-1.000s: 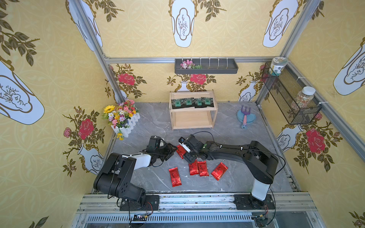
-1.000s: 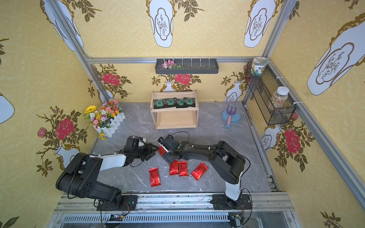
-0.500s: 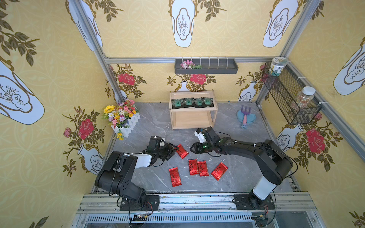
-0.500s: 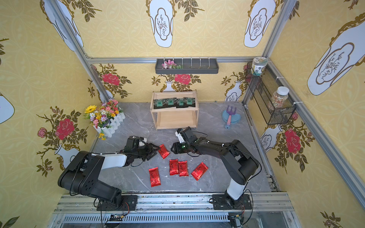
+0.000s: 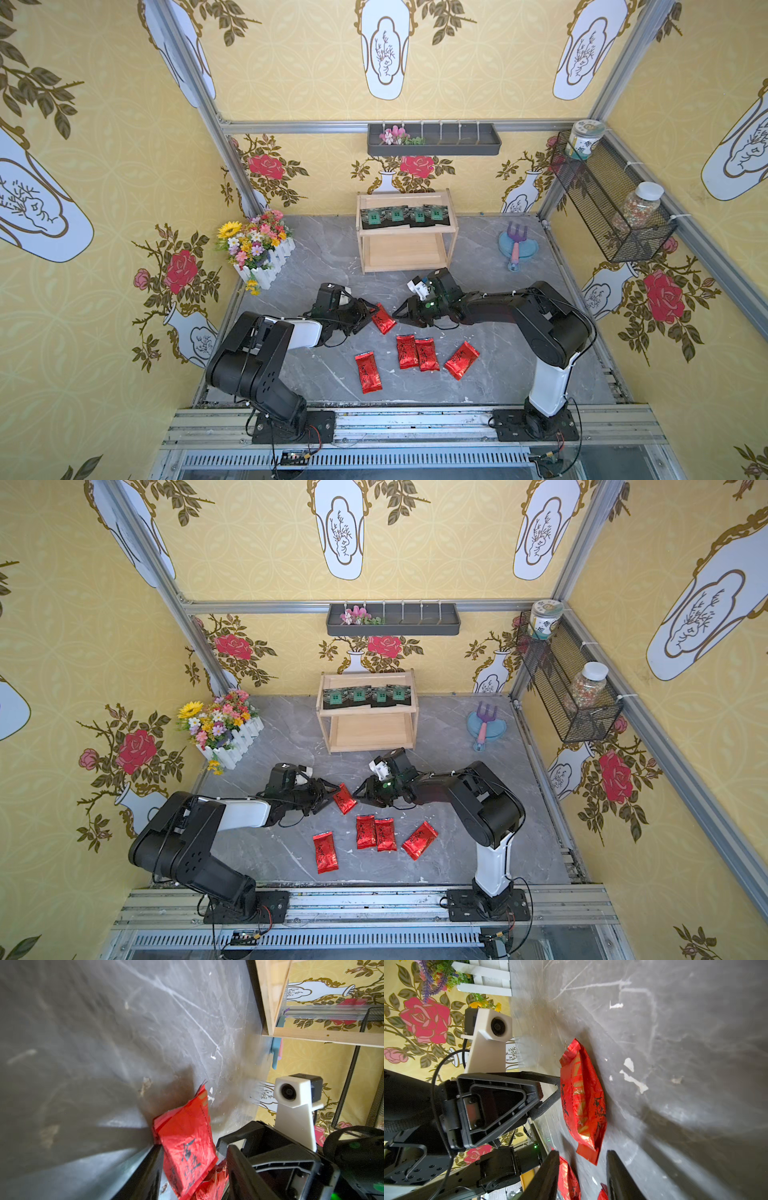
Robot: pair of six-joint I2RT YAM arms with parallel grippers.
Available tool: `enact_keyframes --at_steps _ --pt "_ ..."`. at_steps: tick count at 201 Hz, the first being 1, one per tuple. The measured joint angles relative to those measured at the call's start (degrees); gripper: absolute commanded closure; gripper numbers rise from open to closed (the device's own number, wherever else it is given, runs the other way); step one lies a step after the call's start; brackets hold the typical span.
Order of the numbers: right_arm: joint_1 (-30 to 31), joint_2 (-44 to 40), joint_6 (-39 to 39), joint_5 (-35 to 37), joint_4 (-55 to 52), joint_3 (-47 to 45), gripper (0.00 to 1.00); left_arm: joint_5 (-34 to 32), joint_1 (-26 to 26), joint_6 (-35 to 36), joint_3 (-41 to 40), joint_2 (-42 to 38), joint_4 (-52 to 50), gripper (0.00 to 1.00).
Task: Place the tea bags on the shelf by color
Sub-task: Pick up the tea bag from the center of the board.
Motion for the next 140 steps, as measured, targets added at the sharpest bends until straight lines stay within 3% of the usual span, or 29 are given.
enact_keyframes --at_steps 140 --pt "-0.11 5.38 7.69 -5.77 9.53 0.42 0.78 -0.20 -0.55 -0.24 -0.55 -0.39 0.44 0.46"
